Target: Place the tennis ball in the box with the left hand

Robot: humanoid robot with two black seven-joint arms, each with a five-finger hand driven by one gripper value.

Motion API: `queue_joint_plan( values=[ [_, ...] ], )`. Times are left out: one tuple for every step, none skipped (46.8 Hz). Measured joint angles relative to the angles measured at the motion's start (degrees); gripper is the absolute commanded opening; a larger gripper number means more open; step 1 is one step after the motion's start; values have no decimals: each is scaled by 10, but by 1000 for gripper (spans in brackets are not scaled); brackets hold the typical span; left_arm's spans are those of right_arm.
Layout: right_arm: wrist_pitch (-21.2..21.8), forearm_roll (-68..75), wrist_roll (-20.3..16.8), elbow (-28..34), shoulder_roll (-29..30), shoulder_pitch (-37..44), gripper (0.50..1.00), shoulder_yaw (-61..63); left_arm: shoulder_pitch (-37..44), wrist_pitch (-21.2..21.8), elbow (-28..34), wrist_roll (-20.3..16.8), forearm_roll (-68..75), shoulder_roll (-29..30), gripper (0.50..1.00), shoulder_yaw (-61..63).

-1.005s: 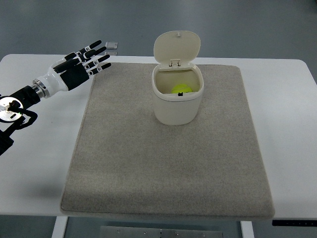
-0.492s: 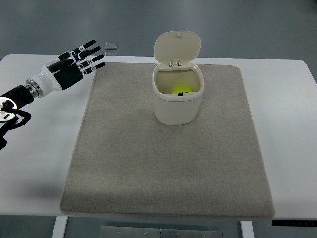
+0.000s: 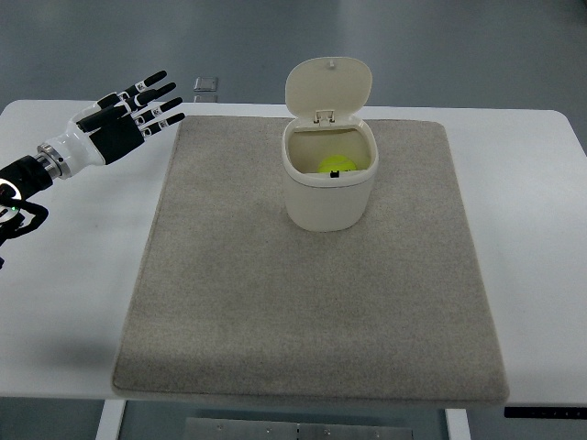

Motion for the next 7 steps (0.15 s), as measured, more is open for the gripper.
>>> queue_joint_plan(
  values=[
    [0, 0, 0, 0, 0, 0, 913, 1, 0, 0, 0, 0, 0, 0, 996, 0],
    [-1, 0, 1, 0, 0, 0, 913, 1, 0, 0, 0, 0, 0, 0, 996, 0],
    [-1, 0, 1, 0, 0, 0, 913, 1, 0, 0, 0, 0, 0, 0, 996, 0],
    [-1, 0, 1, 0, 0, 0, 911, 1, 0, 0, 0, 0, 0, 0, 996, 0],
    [-1, 0, 2, 0, 0, 0, 913, 1, 0, 0, 0, 0, -1, 0, 996, 0],
    [-2, 0, 2, 0, 0, 0, 913, 2, 0, 0, 0, 0, -1, 0, 996, 0],
    [-2, 0, 2, 0, 0, 0, 913, 2, 0, 0, 0, 0, -1, 0, 996, 0]
  ],
)
